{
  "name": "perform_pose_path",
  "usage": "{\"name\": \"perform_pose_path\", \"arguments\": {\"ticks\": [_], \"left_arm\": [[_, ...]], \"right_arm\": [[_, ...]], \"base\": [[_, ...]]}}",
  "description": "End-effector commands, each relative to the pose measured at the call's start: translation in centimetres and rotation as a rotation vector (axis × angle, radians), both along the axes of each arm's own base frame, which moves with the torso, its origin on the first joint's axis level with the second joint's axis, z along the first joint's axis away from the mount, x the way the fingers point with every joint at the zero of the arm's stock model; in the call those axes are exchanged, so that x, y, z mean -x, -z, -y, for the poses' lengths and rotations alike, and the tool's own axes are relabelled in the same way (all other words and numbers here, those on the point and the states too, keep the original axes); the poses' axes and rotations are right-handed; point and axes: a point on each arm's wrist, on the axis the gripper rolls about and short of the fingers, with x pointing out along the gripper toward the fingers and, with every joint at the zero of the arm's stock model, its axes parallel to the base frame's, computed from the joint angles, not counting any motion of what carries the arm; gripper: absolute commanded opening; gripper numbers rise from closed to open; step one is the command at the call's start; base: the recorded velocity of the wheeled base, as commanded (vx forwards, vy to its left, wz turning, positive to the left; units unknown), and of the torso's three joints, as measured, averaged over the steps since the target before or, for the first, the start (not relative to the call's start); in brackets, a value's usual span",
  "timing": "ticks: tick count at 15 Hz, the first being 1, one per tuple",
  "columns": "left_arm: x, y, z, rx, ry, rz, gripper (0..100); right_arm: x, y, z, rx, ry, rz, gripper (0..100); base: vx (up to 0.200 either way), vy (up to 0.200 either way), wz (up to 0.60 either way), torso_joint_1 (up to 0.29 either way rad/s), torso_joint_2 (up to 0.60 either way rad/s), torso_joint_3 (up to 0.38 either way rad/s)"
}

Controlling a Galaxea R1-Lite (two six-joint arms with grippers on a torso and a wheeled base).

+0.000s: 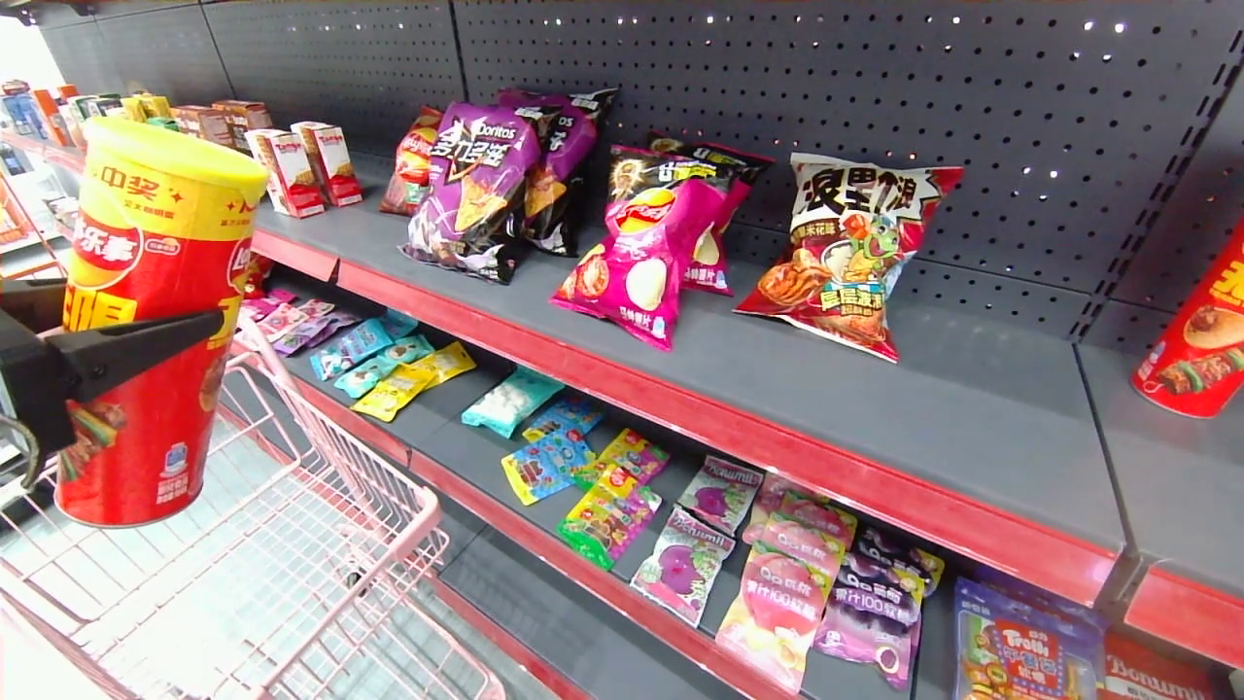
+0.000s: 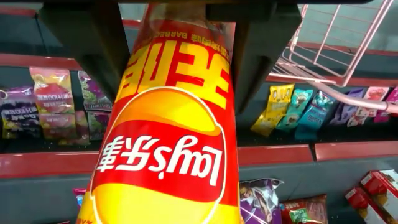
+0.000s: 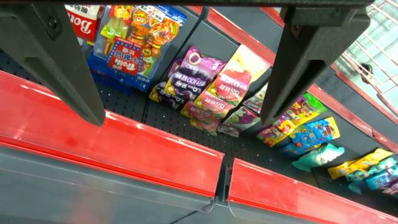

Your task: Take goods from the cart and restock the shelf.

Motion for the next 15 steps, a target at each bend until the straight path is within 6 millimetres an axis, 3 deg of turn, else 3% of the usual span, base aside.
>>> {"name": "perform_pose_path", "arguments": {"ticks": [1,10,15], "left_arm": [[0.0,0.1,0.0,0.001,-0.001,-0.004,0],[0.7,-0.1,0.3,-0.002,0.025,0.019,0],[0.7,0.8,0.3,-0.003,0.021,-0.012,0]], "right_arm": [[0.0,0.0,0.0,0.0,0.0,-0.001,100],[0.0,0.0,0.0,0.002,0.0,-0.001,100],[0.0,0.0,0.0,0.0,0.0,-0.001,100]], "base": [[0.0,0.0,0.0,0.0,0.0,0.0],[0.0,0.0,0.0,0.0,0.0,0.0],[0.0,0.0,0.0,0.027,-0.05,-0.031]]}}
